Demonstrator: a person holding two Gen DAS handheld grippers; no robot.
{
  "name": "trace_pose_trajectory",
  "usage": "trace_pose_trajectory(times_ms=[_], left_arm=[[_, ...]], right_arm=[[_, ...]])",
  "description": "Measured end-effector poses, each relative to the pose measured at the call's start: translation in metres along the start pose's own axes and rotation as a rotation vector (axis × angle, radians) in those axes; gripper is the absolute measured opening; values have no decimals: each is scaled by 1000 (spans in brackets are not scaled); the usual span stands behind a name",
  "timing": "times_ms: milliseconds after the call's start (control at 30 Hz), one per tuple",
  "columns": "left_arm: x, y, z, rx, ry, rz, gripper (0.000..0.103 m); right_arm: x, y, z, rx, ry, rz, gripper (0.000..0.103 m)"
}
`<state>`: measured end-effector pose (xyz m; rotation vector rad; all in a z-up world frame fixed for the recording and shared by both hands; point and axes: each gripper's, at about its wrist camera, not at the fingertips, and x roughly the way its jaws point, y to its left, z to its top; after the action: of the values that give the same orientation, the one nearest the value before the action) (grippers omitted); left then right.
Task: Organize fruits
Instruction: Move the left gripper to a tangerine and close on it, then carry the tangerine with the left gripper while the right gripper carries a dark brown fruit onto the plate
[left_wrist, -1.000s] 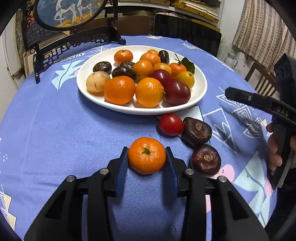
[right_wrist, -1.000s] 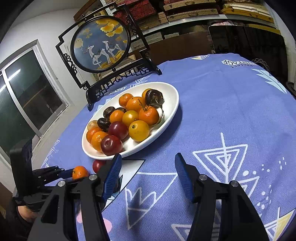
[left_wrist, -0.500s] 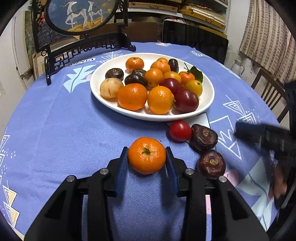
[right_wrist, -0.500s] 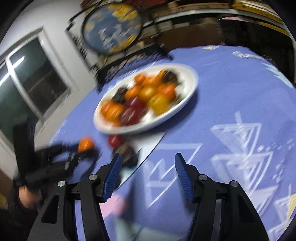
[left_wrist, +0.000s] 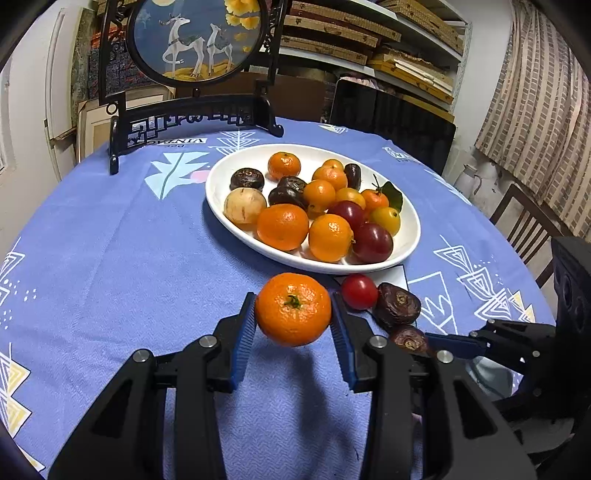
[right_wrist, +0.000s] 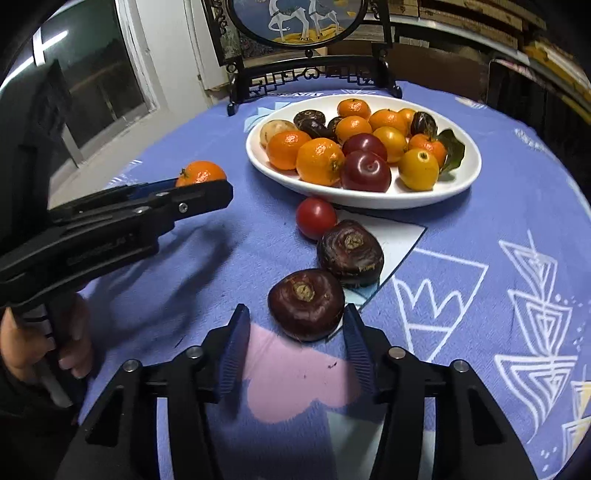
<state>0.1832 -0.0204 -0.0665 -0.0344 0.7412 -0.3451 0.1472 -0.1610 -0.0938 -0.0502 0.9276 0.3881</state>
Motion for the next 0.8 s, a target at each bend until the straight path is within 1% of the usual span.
trace_pose_trajectory(times_ms=[100,167,200,267,367,433,567,667,800], left_arm=[[0,0,0,-1,0,-5,38],[1,0,0,0,1,-6,38],[1,0,0,-2,1,-7,38],[1,2,0,-8,1,-12,38],[1,4,0,-18,-1,-23,38],[0,4,0,-18,-5,-33,38],[-1,-1,0,7,1,-40,38],[-2,-3,6,25,-4,-28,38],[-4,-3,27,46,-22,-4,38]], right_arm=[[6,3,2,-3,2,-35,49],[8,3,4,-7,-5,-60,42],[9,2,5,-8,-8,-56,41],[7,-2,4,9,-13,-33,41],[-5,-12,-2,61,-26,76,41],[-16,-18,-9,75,-38,113,41],[-33,-42,-15,121,-67,110,41],[-47,-64,-6,149,-103,76,41],[-65,-87,25,158,-168,60,41]])
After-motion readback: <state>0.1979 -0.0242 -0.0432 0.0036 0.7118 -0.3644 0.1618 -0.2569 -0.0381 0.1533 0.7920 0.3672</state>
